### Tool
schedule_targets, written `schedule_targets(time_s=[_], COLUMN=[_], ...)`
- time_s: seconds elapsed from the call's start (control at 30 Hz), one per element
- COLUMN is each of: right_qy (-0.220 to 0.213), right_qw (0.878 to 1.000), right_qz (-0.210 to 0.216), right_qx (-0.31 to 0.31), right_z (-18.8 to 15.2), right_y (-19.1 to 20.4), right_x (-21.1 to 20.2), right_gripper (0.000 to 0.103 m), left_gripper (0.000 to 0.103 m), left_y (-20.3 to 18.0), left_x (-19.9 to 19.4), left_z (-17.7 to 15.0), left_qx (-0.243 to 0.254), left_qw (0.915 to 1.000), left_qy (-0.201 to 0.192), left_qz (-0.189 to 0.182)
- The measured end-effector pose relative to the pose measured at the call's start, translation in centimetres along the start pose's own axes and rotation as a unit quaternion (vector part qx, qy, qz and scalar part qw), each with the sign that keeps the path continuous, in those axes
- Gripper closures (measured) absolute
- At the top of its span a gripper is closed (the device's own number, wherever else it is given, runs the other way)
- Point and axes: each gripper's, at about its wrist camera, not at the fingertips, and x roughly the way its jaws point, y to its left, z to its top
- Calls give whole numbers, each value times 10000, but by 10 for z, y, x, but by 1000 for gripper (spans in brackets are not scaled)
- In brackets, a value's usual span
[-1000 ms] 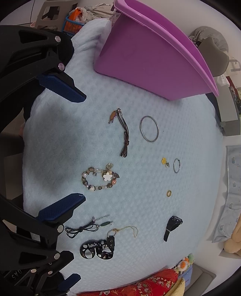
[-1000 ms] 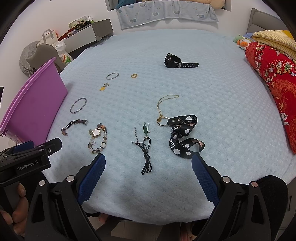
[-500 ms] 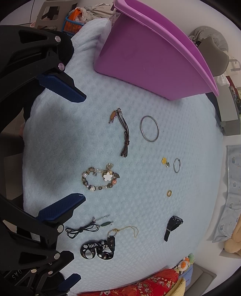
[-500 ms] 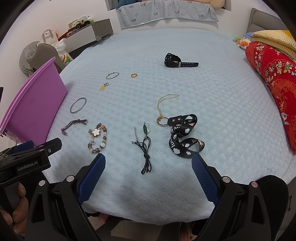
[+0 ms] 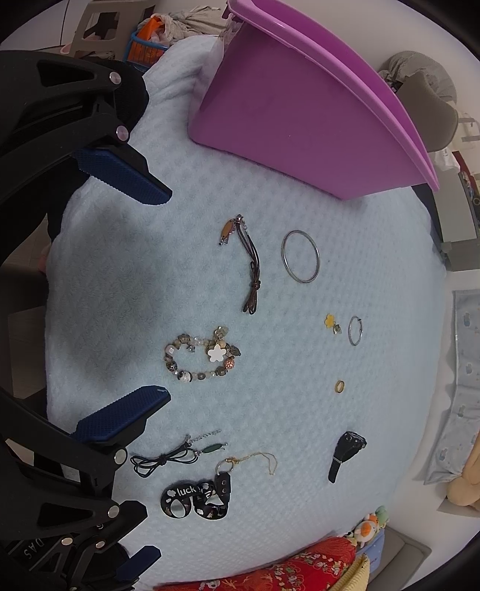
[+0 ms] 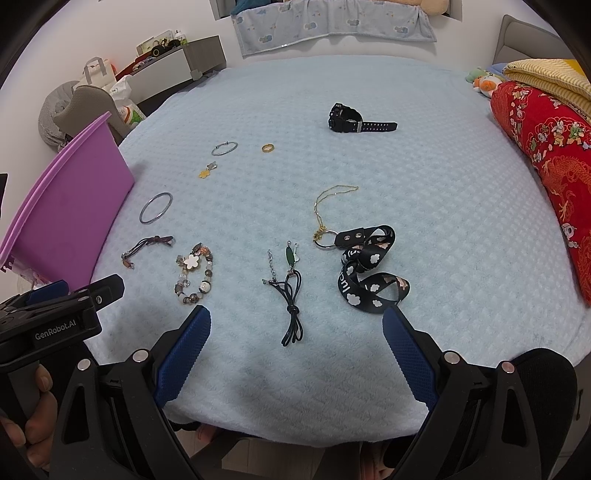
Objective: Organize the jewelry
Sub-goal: 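Grasp the beaded flower bracelet with the left tool while the right tool grasps the black lanyard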
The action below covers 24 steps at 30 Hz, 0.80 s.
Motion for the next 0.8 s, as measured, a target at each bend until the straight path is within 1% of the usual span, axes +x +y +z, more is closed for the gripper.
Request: schedule_targets(time_s=[0.27, 0.4, 0.5, 0.6, 0.8], right_qy=[207, 366, 396, 380, 442], right_qw=[9998, 9992, 9989, 9988, 9983], right_qz=[15, 33, 20, -33, -117], right_qx=[69, 159, 234, 306, 359], right_z=[-6, -11, -10, -8, -1], right_y=[-9, -17, -25, -35, -54], right_x=[13, 25, 29, 34, 48], right_gripper=[13, 13, 13, 13, 13], left_gripper=[6, 6, 6, 6, 6], left_y=[10, 16, 17, 11, -11], left_x=[16, 30, 37, 44, 60], left_z=[-6, -10, -11, -12, -5], left_qx=[-42, -152, -156, -110, 60], left_qw=[10000, 9996, 9996, 9995, 9993], left_qy=[72, 167, 174, 203, 139], left_qz=[-38, -151, -186, -235, -352])
